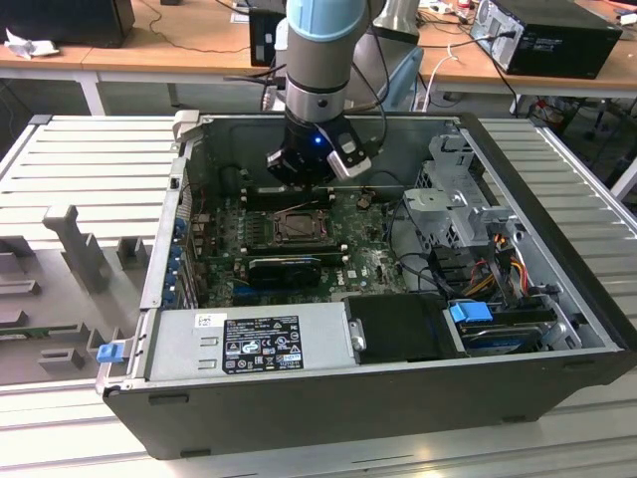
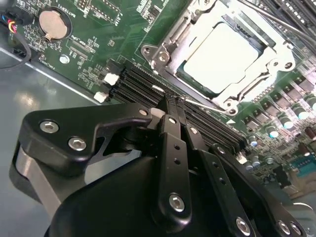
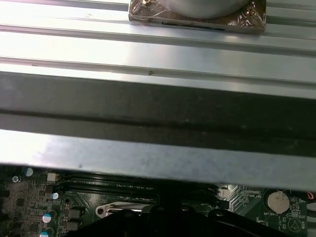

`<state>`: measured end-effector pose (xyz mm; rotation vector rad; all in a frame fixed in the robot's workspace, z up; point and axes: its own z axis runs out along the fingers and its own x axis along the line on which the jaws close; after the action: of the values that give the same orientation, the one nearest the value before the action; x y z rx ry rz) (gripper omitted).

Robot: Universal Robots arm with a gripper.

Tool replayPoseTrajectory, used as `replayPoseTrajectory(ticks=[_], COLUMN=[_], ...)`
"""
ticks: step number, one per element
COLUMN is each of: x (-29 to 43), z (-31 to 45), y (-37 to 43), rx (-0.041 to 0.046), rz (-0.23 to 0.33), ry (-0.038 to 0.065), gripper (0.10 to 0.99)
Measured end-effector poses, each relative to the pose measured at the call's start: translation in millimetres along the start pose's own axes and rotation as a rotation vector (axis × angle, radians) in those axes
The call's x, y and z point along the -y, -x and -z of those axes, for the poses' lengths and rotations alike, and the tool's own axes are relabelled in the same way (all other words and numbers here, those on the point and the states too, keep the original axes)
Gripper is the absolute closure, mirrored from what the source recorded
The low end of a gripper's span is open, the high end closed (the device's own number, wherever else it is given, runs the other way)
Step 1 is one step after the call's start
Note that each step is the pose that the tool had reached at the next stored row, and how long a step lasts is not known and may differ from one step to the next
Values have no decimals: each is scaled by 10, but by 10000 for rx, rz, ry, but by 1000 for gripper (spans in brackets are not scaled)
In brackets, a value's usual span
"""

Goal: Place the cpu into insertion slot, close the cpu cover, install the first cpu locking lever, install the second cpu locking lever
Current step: 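Install the first cpu locking lever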

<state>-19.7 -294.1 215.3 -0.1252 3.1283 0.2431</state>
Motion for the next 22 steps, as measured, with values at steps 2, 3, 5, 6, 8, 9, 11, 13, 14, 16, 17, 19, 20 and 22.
replayPoseTrajectory(ticks=[2, 3, 5, 6, 8, 9, 11, 13, 14, 16, 17, 19, 20, 22], x=[3, 5, 8, 9, 12, 13, 16, 17, 17, 17, 17, 18, 16, -6], z=[-18, -25, -45, -54, -72, -78, -89, -98, -109, -125, -128, -129, -118, -146], y=[10, 15, 27, 31, 34, 35, 37, 38, 39, 40, 40, 40, 40, 43], rx=[0, 0, -1, -1, -4, -4, 1, 5, 5, 6, 8, 5, 5, -10], rz=[0, -1, 0, 0, -2, -2, -14, -48, -61, -67, -70, -71, -71, -72], ry=[0, 0, -8, -16, -50, -79, -134, -166, -169, -169, -178, -196, -200, -424], gripper=[980, 980, 980, 980, 980, 980, 980, 980, 980, 980, 980, 980, 980, 980])
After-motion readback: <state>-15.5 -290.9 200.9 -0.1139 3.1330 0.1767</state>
